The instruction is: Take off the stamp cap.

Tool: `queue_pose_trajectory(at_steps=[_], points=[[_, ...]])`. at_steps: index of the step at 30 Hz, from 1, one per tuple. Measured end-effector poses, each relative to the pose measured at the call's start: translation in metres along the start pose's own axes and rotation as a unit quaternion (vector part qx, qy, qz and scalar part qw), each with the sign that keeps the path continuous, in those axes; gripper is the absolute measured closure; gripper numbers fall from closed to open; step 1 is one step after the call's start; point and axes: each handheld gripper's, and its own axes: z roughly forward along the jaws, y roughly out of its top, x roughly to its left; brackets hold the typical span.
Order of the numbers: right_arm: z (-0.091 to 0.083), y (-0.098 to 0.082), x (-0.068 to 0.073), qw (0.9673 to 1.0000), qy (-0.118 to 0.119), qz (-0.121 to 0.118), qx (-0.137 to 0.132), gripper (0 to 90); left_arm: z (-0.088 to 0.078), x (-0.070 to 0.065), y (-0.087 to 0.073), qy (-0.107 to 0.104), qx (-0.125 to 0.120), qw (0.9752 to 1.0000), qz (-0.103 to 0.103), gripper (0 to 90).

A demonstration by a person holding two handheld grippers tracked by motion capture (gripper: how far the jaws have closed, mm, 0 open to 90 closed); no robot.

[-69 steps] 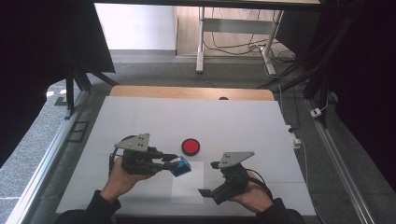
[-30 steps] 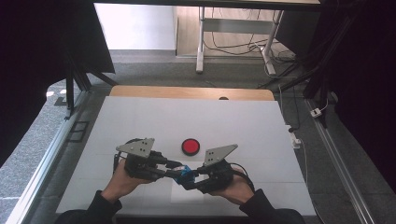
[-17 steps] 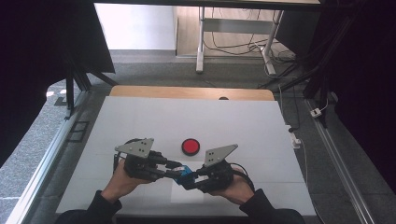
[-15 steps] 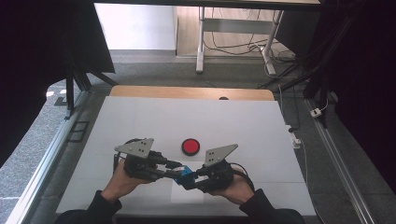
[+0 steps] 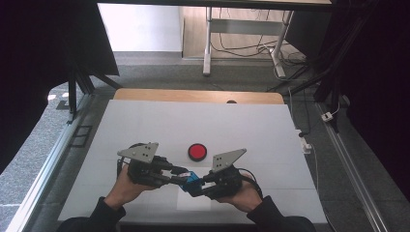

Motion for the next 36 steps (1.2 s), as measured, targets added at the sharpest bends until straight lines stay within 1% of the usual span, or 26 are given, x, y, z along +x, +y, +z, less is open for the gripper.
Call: queue_pose_trajectory(at_steps=[1,2,3,4,5,7,8,9,10,11,13,14,15,16,17,19,20,21,22,24,28,31,32,33,34,36], points=[[0.000,0.000,0.001,1.0000,0.000,-0.008,0.001,69.8,0.000,0.000,0.000,-0.004,-0.001,1.0000,-0.003,71.1],[0.000,0.000,0.001,1.0000,0.000,-0.008,0.001,69.8,0.000,0.001,0.000,-0.007,-0.002,1.0000,-0.005,71.1],[0.000,0.001,0.003,0.9997,-0.003,-0.022,0.005,69.9,0.000,0.001,0.000,-0.011,-0.002,0.9999,-0.007,71.1],[0.000,0.001,0.004,0.9995,-0.003,-0.030,0.006,69.9,0.000,0.001,0.000,-0.014,-0.002,0.9999,-0.007,71.1],[0.000,0.001,0.004,0.9995,-0.003,-0.030,0.006,69.9,0.000,0.002,0.000,-0.017,-0.001,0.9998,-0.009,71.1],[0.000,0.001,0.005,0.9992,-0.005,-0.038,0.011,69.9,0.001,0.002,-0.001,-0.019,0.000,0.9998,-0.010,71.1],[0.000,0.001,0.005,0.9992,-0.005,-0.038,0.011,69.9,0.001,0.002,-0.001,-0.019,0.000,0.9998,-0.010,71.1],[0.000,0.001,0.004,0.9995,-0.007,-0.030,0.013,69.9,0.001,0.002,-0.001,-0.015,0.001,0.9999,-0.009,71.1],[0.000,0.001,0.003,0.9997,-0.007,-0.019,0.015,69.9,0.001,0.000,0.000,-0.002,0.004,1.0000,0.001,71.2],[0.001,0.001,0.002,0.9998,-0.009,-0.010,0.013,69.9,0.001,0.000,0.000,-0.002,0.004,1.0000,0.001,71.2],[0.001,0.000,-0.001,0.9999,-0.008,0.008,0.011,69.8,0.001,-0.002,0.001,0.012,0.011,0.9998,0.011,71.1],[0.001,0.000,-0.001,0.9999,-0.008,0.008,0.011,69.8,0.002,-0.002,0.001,0.015,0.014,0.9997,0.014,71.1],[0.001,-0.001,-0.002,0.9998,-0.007,0.017,0.013,69.8,0.002,-0.003,0.001,0.019,0.015,0.9996,0.016,71.2],[0.001,-0.002,-0.003,0.9997,-0.008,0.020,0.013,69.8,0.002,-0.003,0.001,0.020,0.016,0.9995,0.019,71.2],[0.001,-0.002,-0.002,0.9997,-0.008,0.018,0.014,69.7,0.002,-0.003,0.001,0.020,0.016,0.9995,0.018,71.2],[0.001,-0.002,-0.002,0.9998,-0.006,0.007,0.018,69.8,0.002,-0.003,0.001,0.015,0.016,0.9996,0.016,71.2],[0.001,-0.002,-0.001,0.9997,-0.010,-0.002,0.022,69.8,0.000,-0.001,0.001,0.011,0.007,0.9999,0.010,71.2],[0.001,-0.002,0.000,0.9995,-0.013,-0.009,0.028,69.8,0.000,-0.001,0.001,0.011,0.007,0.9999,0.010,71.2],[0.001,-0.003,0.000,0.9995,-0.014,-0.010,0.027,69.8,-0.004,-0.001,0.001,0.016,0.003,0.9998,0.007,71.2],[-0.001,-0.003,-0.001,0.9995,-0.019,-0.006,0.025,69.8,-0.006,-0.001,0.001,0.019,0.001,0.9998,0.007,71.2],[-0.002,-0.003,-0.002,0.9995,-0.024,-0.006,0.021,69.7,-0.006,-0.002,0.002,0.022,0.004,0.9997,0.006,71.1],[-0.003,-0.004,-0.001,0.9992,-0.033,-0.008,0.022,69.6,-0.005,-0.002,0.002,0.028,0.004,0.9996,-0.008,71.0],[-0.003,-0.004,-0.001,0.9992,-0.033,-0.008,0.022,69.6,-0.006,-0.002,0.002,0.031,0.004,0.9995,-0.009,71.0],[-0.004,-0.005,0.000,0.9986,-0.046,-0.015,0.022,69.6,-0.007,-0.002,0.002,0.036,0.003,0.9993,-0.011,71.0],[-0.005,-0.005,0.001,0.9982,-0.051,-0.016,0.026,69.5,-0.007,-0.003,0.002,0.039,0.002,0.9992,-0.012,71.0],[-0.006,-0.006,0.001,0.9978,-0.060,-0.015,0.023,69.5,-0.009,-0.003,0.002,0.044,0.000,0.9989,-0.013,71.0]])
